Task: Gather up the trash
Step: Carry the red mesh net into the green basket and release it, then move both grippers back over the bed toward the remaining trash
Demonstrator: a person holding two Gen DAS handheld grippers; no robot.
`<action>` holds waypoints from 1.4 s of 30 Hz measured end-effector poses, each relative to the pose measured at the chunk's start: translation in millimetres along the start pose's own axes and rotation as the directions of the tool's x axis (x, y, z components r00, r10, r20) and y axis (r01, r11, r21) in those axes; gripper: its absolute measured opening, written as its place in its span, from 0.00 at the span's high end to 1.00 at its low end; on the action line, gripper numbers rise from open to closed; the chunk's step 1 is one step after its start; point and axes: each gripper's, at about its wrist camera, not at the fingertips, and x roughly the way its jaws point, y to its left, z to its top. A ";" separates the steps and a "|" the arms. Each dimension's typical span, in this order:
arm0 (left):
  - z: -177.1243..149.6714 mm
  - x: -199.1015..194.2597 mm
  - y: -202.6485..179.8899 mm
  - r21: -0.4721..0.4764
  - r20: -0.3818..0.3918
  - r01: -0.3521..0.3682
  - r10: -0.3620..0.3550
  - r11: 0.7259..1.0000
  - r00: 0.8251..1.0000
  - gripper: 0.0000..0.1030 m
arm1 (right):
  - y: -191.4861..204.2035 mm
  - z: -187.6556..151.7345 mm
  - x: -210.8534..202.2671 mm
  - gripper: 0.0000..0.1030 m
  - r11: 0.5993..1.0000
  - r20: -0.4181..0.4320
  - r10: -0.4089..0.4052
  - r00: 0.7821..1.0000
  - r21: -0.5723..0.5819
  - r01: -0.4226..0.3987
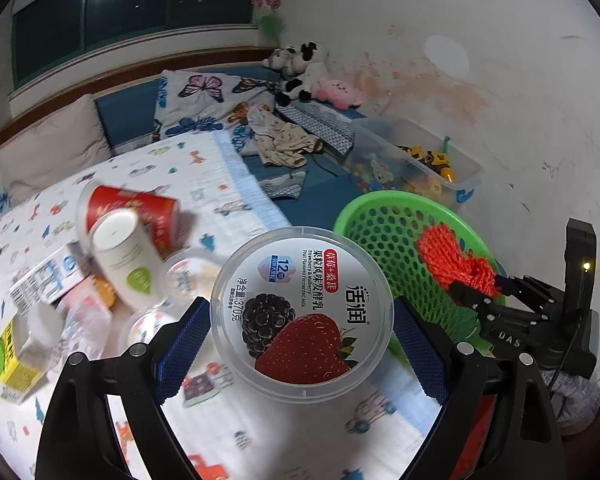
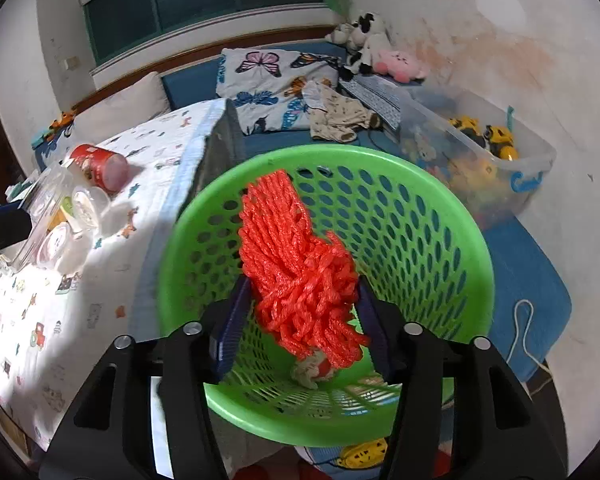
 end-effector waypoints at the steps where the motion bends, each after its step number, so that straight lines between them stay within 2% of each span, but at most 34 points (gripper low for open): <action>1: 1.6 2.2 -3.5 0.006 -0.002 0.003 -0.003 1.000 1.000 0.15 | -3.6 -0.8 -0.4 0.45 1.000 0.001 -0.005 1.000 0.005 0.005; 2: 2.7 4.7 -7.3 0.011 -0.004 0.006 -0.006 1.000 1.000 0.15 | -6.8 -2.0 -1.1 0.40 1.000 0.001 -0.011 1.000 0.009 0.011; 6: 9.0 17.6 -22.5 0.033 -0.020 0.022 -0.021 0.999 1.000 0.15 | -15.8 -4.9 -5.0 0.36 1.000 0.009 -0.021 1.000 0.019 0.021; 15: 18.3 49.8 -59.8 0.074 -0.067 0.058 -0.053 0.996 0.996 0.15 | -40.1 -17.9 -28.8 0.35 0.997 0.044 -0.040 0.998 0.069 0.037; 26: 23.3 86.0 -86.0 0.101 -0.122 0.073 -0.060 0.992 0.991 0.15 | -51.6 -34.5 -48.1 0.33 0.993 0.061 -0.044 0.997 0.111 0.037; 33: 22.0 92.7 -87.3 0.084 -0.143 0.097 -0.085 0.992 0.986 0.14 | -48.6 -37.5 -50.7 0.33 0.993 0.062 -0.034 0.998 0.116 0.027; 42: 18.9 71.6 -68.7 0.059 -0.109 0.087 -0.080 0.994 0.991 0.13 | -29.8 -34.0 -56.4 0.33 0.997 0.079 -0.011 0.997 0.083 0.005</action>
